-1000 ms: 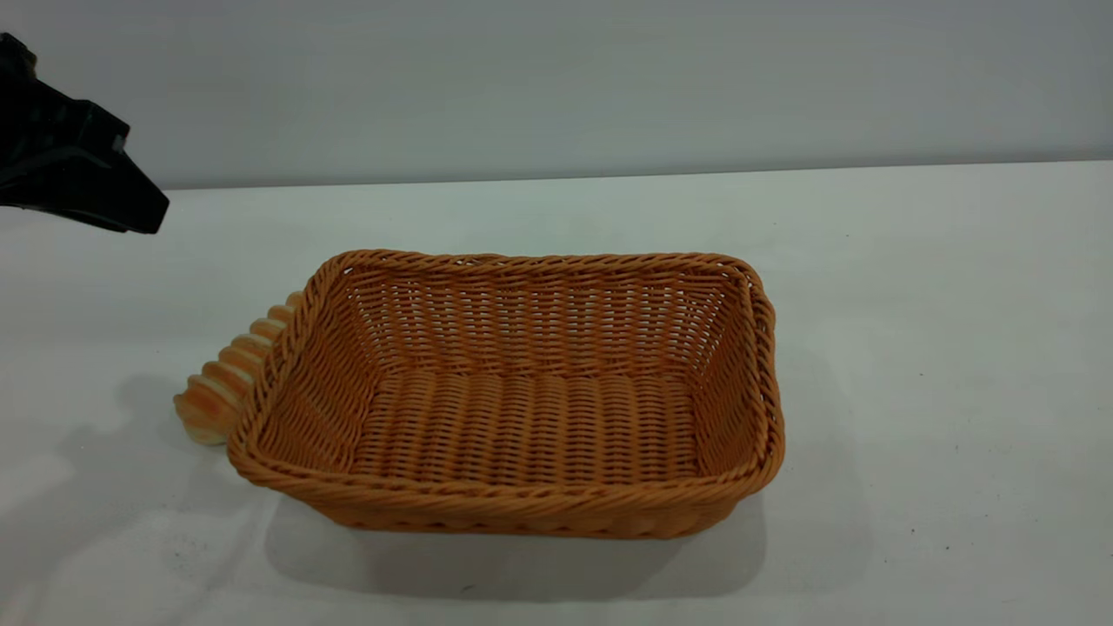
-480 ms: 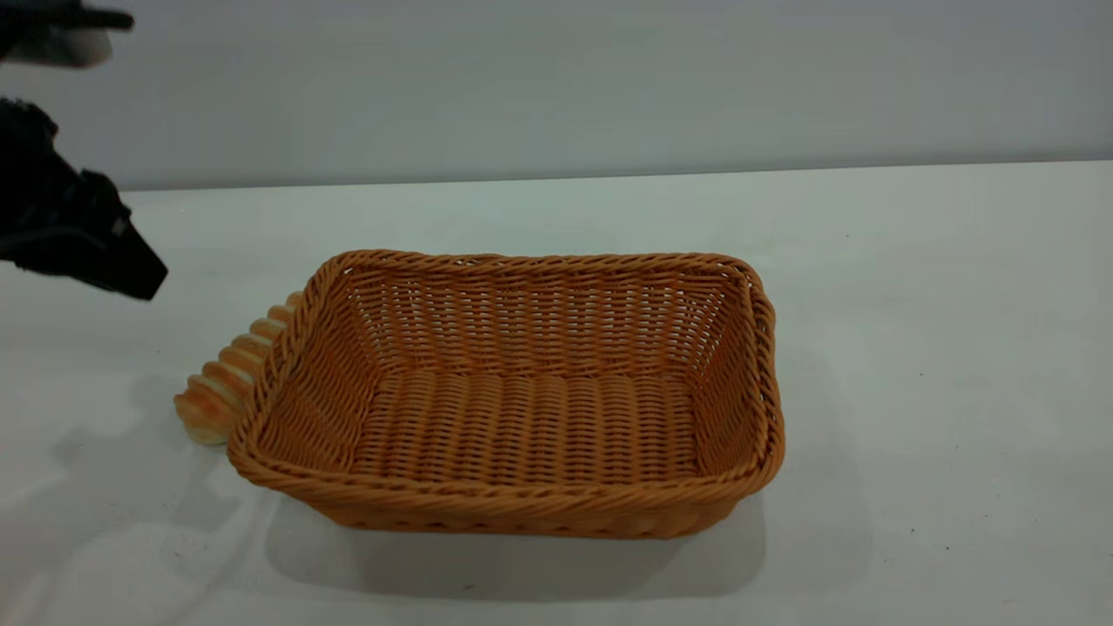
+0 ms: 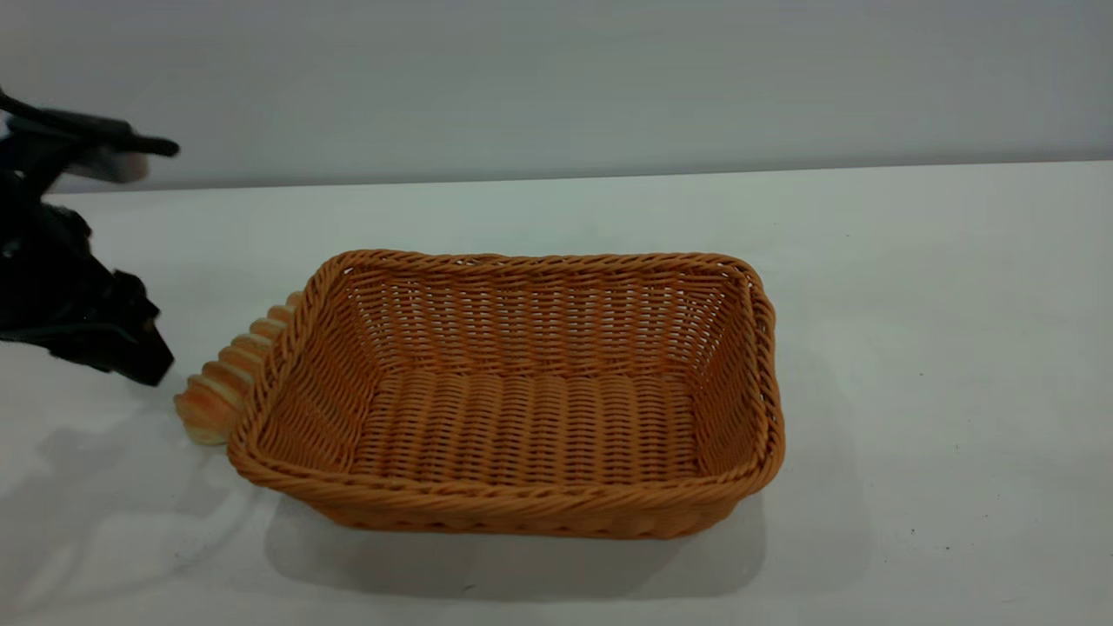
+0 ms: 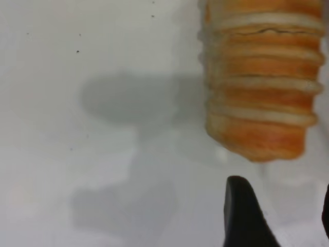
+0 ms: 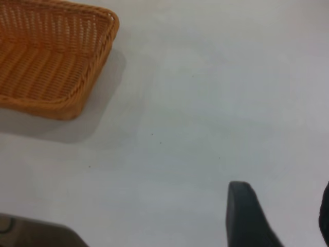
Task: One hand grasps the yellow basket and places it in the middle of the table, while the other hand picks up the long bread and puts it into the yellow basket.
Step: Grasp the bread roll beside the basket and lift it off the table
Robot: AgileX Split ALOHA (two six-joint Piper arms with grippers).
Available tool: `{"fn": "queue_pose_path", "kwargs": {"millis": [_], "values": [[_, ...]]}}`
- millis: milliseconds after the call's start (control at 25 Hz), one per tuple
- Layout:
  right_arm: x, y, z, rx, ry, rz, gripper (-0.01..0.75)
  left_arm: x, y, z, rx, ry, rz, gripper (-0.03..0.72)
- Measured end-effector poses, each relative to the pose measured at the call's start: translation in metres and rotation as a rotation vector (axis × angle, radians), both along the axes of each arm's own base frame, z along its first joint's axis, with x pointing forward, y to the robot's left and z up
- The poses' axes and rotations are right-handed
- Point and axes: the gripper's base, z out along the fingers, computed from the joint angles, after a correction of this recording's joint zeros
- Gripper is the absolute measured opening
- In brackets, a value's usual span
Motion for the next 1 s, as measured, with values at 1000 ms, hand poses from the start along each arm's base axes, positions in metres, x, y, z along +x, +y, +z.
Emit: {"fn": "queue_pose_path", "kwargs": {"millis": [1000], "values": [[0.0, 0.0, -0.001, 0.002, 0.004, -0.003, 0.386, 0.03, -0.007, -0.037, -0.048, 0.11, -0.196, 0.422]]}}
